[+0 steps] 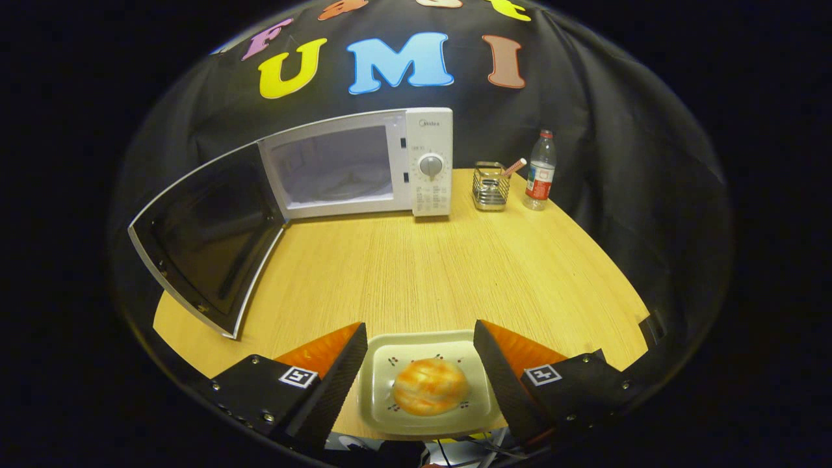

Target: Open the microwave, put the food inside, and close the microwave door.

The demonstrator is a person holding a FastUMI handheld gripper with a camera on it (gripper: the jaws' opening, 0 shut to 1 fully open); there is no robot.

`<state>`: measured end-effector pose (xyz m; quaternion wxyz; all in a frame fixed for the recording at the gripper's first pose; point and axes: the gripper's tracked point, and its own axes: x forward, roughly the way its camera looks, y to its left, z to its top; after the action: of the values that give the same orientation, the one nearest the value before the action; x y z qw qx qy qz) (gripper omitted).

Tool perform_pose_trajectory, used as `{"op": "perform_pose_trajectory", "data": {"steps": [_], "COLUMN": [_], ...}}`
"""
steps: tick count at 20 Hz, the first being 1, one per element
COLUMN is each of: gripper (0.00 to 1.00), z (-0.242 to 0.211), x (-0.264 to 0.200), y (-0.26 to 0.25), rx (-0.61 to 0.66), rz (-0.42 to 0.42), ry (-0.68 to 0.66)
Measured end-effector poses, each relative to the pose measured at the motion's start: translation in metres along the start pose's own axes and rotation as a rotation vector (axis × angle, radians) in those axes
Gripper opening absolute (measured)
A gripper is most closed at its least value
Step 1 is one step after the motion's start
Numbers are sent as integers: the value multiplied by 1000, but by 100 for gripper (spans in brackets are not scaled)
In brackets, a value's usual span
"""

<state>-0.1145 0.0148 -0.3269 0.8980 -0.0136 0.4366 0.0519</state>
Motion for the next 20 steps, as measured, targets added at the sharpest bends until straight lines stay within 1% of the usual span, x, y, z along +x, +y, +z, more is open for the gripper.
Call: {"op": "perform_pose_trajectory", "data": {"steps": [6,11,12,13,15,18,20], "gripper": [100,100,100,93,86,79,79], "z": [-41,-69,-71,-71,-71,-67,-60], "x": [12,16,16,15,15,10,7], "y": [-9,-8,-5,-4,-4,0,7], "rx": [-5,29,44,52,59,81,97], "rz": [-50,-73,-64,-69,-75,-84,-83], "ry": [130,212,217,213,211,189,157]}}
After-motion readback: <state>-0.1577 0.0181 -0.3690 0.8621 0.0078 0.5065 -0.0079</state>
